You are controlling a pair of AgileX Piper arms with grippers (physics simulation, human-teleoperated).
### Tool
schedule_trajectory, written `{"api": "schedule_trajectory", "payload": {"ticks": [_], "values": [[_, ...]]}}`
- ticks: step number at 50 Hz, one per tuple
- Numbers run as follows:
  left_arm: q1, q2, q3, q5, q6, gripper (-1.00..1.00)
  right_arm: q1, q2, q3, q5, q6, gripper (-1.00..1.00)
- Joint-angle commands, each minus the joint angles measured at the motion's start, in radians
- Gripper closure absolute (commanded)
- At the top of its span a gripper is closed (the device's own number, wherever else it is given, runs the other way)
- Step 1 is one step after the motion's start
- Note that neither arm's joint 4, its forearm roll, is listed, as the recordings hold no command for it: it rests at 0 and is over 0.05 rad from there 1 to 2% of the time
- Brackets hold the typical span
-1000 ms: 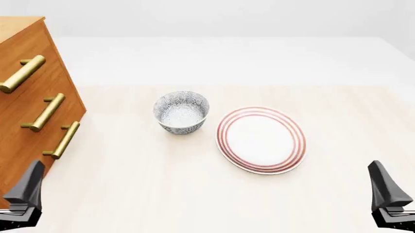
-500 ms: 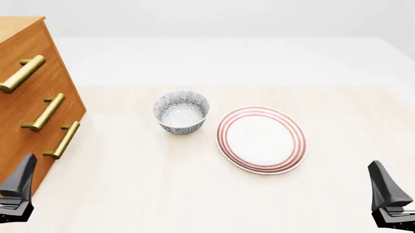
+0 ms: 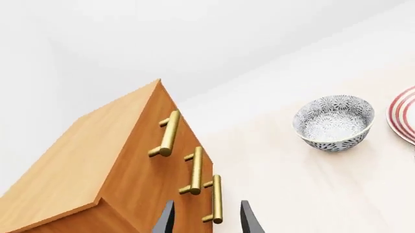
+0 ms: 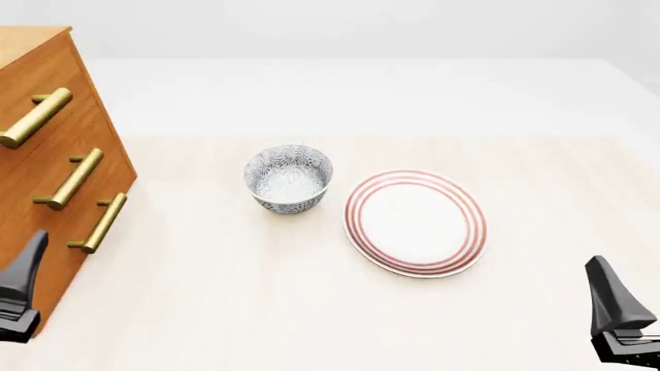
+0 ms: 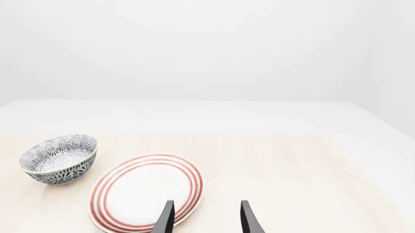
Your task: Open the top drawer of the cabinet.
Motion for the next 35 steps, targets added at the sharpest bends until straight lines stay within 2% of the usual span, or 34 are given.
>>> {"api": "schedule_trajectory", "payload": {"ticks": [1, 2, 5, 6, 8, 10, 16, 18, 19, 26, 33, 35], "values": [[0.001, 0.03, -0.018, 0.009, 0.152, -1.0, 0.0, 0.0, 0.0, 0.0, 0.0, -1.0], [0.009, 0.027, -0.011, 0.006, 0.182, -1.0, 0.0, 0.0, 0.0, 0.0, 0.0, -1.0], [0.0, 0.043, -0.029, 0.008, 0.186, -1.0, 0.0, 0.0, 0.0, 0.0, 0.0, -1.0], [0.006, 0.043, -0.024, 0.002, 0.219, -1.0, 0.0, 0.0, 0.0, 0.0, 0.0, -1.0], [0.001, 0.056, -0.037, 0.001, 0.213, -1.0, 0.0, 0.0, 0.0, 0.0, 0.0, -1.0], [0.015, 0.047, -0.027, -0.001, 0.259, -1.0, 0.0, 0.0, 0.0, 0.0, 0.0, -1.0], [0.008, 0.07, -0.04, -0.011, 0.299, -1.0, 0.0, 0.0, 0.0, 0.0, 0.0, -1.0], [0.008, 0.08, -0.038, -0.024, 0.321, -1.0, 0.0, 0.0, 0.0, 0.0, 0.0, -1.0], [0.022, 0.078, -0.028, -0.035, 0.357, -1.0, 0.0, 0.0, 0.0, 0.0, 0.0, -1.0], [0.035, 0.111, -0.01, -0.086, 0.442, -1.0, 0.0, 0.0, 0.0, 0.0, 0.0, -1.0], [0.037, 0.158, -0.012, -0.128, 0.491, -1.0, 0.0, 0.0, 0.0, 0.0, 0.0, -1.0], [0.051, 0.167, 0.019, -0.165, 0.542, -1.0, 0.0, 0.0, 0.0, 0.0, 0.0, -1.0]]}}
